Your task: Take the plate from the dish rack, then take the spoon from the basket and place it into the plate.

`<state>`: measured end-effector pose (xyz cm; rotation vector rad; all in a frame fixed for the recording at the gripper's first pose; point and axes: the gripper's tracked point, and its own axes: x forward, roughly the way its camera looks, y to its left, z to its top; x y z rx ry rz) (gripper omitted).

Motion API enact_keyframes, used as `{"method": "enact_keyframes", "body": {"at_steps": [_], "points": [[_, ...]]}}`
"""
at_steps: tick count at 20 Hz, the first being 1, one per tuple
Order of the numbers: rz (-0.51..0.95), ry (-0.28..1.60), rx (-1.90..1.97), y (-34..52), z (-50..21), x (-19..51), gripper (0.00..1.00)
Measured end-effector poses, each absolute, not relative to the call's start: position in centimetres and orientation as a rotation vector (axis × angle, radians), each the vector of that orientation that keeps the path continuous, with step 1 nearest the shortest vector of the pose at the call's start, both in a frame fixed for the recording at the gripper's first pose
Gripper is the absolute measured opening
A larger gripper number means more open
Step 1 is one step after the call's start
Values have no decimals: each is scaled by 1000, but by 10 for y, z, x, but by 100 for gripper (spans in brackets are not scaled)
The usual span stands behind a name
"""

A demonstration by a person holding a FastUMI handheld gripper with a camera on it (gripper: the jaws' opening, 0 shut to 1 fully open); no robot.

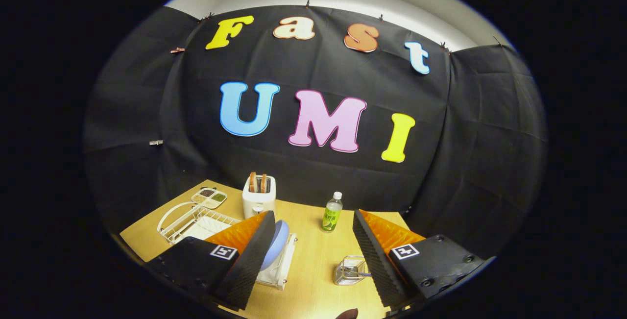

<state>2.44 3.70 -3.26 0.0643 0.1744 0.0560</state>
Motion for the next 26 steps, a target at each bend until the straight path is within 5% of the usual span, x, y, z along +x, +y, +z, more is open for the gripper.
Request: {"method": "enact_keyframes", "body": {"at_steps": [15,26], "points": [[87,614,98,117,-186,124,95],[-56,794,101,146,-257,122,40]]}}
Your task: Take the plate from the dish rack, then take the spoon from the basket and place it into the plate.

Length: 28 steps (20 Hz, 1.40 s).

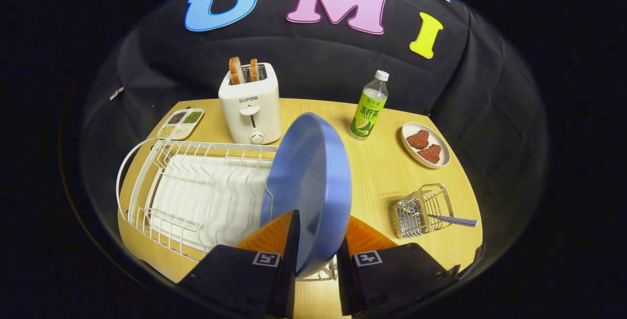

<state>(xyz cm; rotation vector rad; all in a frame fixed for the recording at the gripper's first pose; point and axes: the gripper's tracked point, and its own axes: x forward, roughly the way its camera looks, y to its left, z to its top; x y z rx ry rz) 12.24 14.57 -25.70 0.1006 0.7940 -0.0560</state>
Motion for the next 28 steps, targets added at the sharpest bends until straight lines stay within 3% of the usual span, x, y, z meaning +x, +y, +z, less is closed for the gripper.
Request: {"method": "enact_keyframes", "body": {"at_steps": [7,15,28], "points": [[-108,675,-103,138,-206,148,26],[-115,586,-21,118,-170,134,26],[76,637,159,75,-177,21,26]]}}
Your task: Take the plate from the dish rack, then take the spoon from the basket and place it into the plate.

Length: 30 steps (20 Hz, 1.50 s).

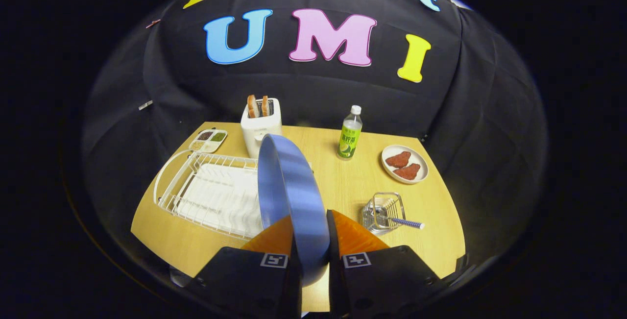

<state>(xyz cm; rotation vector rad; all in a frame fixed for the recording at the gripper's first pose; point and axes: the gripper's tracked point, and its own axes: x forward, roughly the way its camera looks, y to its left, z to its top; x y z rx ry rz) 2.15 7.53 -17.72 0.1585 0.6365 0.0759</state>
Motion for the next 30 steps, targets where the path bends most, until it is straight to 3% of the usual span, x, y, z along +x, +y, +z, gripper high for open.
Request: {"method": "enact_keyframes", "body": {"at_steps": [11,23,27,29,30], "points": [[237,879,317,108,-266,-96,26],[169,1001,480,109,-342,-92,29],[129,1001,449,96,-350,-92,40],[124,1004,450,92,-353,-92,60],[121,1005,435,88,-354,-93,82]]}}
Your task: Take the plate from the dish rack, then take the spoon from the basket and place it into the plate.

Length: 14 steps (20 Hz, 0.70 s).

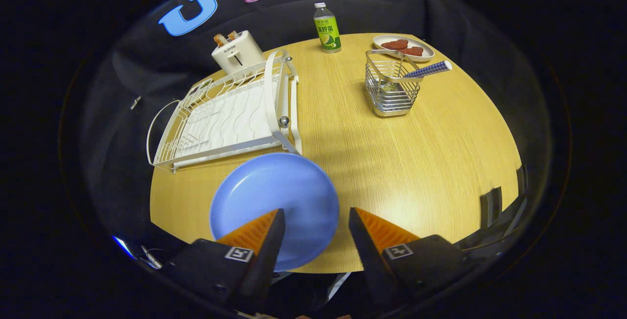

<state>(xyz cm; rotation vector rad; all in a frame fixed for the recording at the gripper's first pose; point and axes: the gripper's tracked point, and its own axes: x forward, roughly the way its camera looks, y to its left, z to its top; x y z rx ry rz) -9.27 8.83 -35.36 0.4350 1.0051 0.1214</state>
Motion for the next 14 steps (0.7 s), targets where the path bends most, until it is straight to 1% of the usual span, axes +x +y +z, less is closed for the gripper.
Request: {"method": "enact_keyframes", "body": {"at_steps": [2,6,10,12,14], "points": [[127,1007,420,84,-355,-93,100],[161,954,431,71,-330,-89,99],[216,757,396,36,-267,-57,99],[193,649,341,0,-241,-27,99],[142,593,262,-42,-232,-1,99]]}}
